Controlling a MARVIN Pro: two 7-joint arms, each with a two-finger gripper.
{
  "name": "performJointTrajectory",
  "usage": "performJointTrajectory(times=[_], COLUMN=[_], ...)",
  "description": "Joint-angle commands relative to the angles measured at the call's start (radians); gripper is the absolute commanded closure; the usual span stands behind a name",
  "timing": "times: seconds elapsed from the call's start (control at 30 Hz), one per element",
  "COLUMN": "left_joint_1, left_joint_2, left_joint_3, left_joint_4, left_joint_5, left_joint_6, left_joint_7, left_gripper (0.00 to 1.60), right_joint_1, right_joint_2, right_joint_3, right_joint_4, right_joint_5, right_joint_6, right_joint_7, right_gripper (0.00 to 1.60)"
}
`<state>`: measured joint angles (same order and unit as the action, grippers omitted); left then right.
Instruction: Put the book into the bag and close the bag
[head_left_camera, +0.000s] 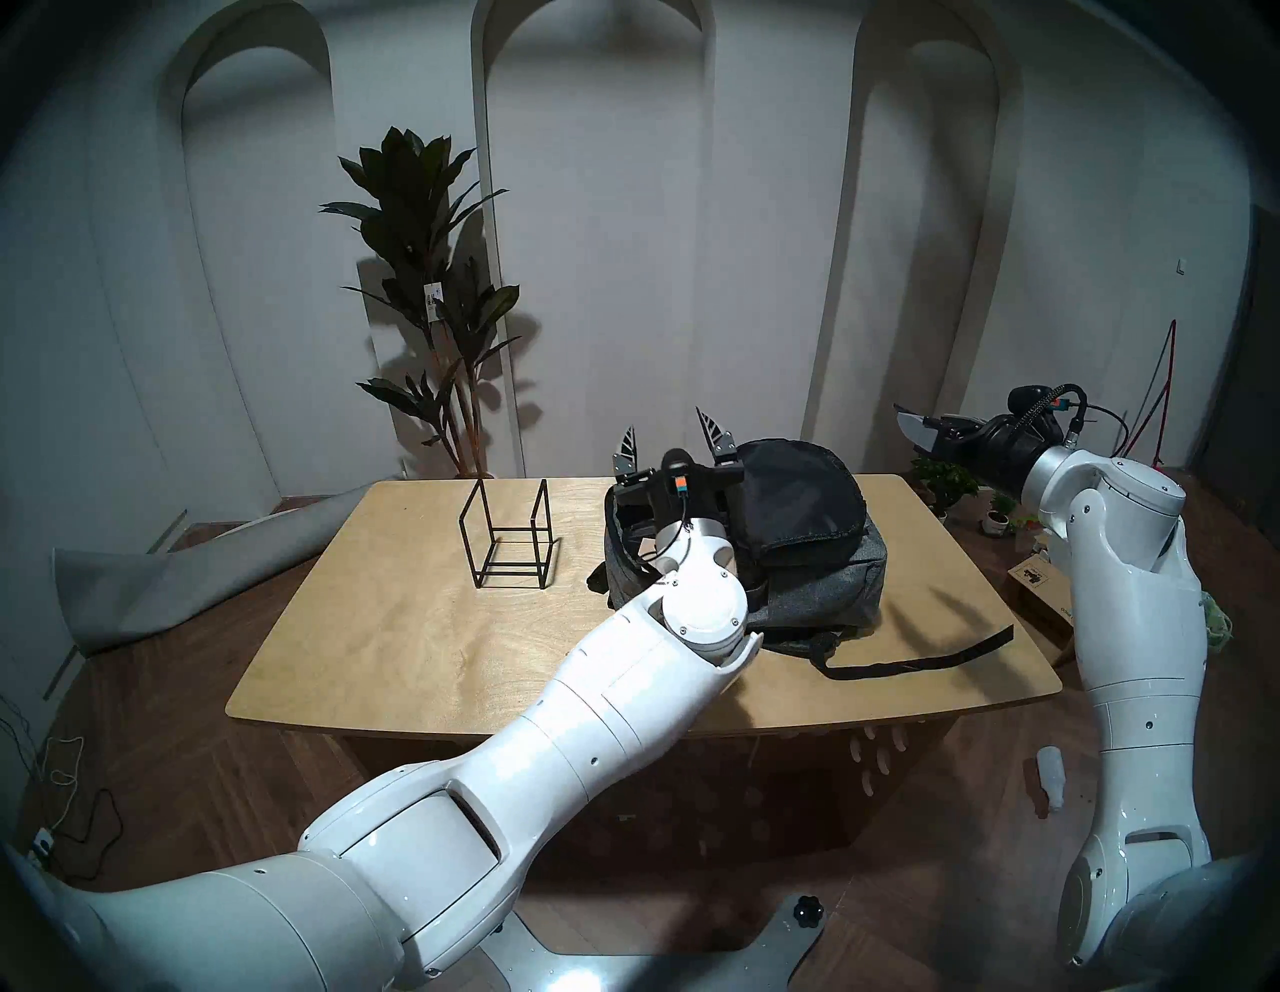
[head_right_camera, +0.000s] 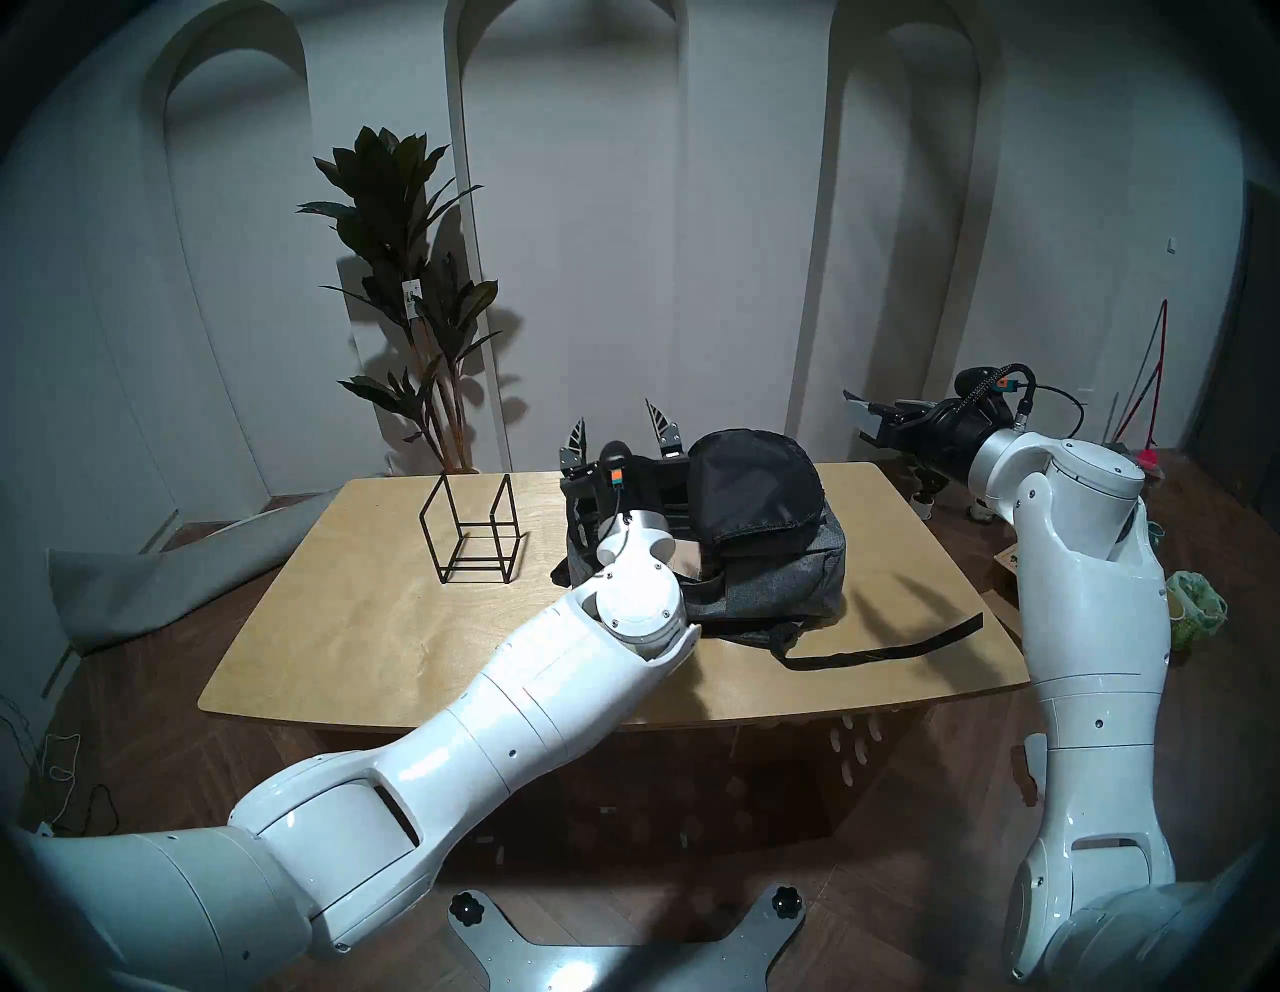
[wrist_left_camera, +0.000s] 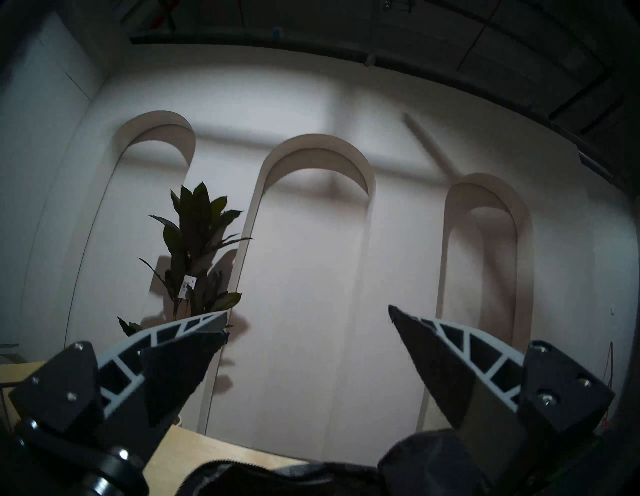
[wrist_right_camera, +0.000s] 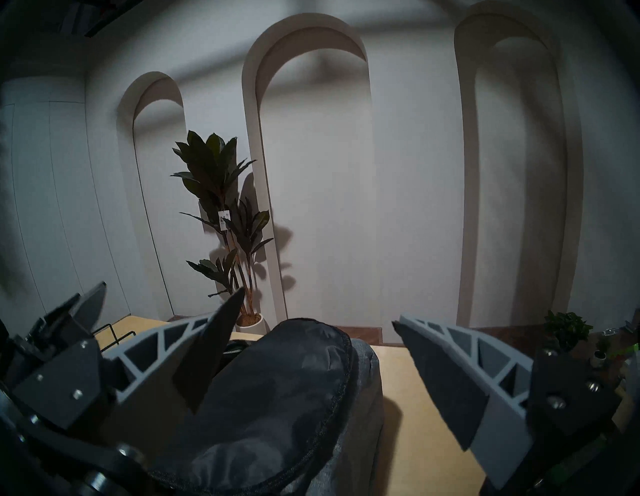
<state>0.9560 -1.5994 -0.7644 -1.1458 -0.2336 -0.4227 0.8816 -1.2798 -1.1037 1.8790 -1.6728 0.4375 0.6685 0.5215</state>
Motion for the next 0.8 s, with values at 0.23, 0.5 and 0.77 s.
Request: performJointTrajectory(times=[0.23,0.5,0.77], left_joint_1=[0.014,0.074,0.129], left_joint_2=[0.152,0.249,0.358], left_joint_3=[-0.085,-0.117,-0.141], left_joint_4=[-0.216,-0.294,-0.391], left_joint_5=[-0.037,-0.063,-0.102], left_joint_6=[0.011,0.052,0.107], left_joint_7=[-0.029,-0.085,-0.168], left_gripper=[0.00,0.00,0.00], right_joint_1=[-0.060,-0.074,-0.081], right_joint_2=[-0.018,-0.041,-0.070], right_joint_3=[0.025,0.016,0.014], right_joint_4=[0.027,0.042,0.056], right_joint_5=[0.012,0.018,0.028], right_joint_6=[0.104,0.132,0.154], right_joint_7=[-0.031,-0.048,-0.067], right_gripper=[0.00,0.00,0.00])
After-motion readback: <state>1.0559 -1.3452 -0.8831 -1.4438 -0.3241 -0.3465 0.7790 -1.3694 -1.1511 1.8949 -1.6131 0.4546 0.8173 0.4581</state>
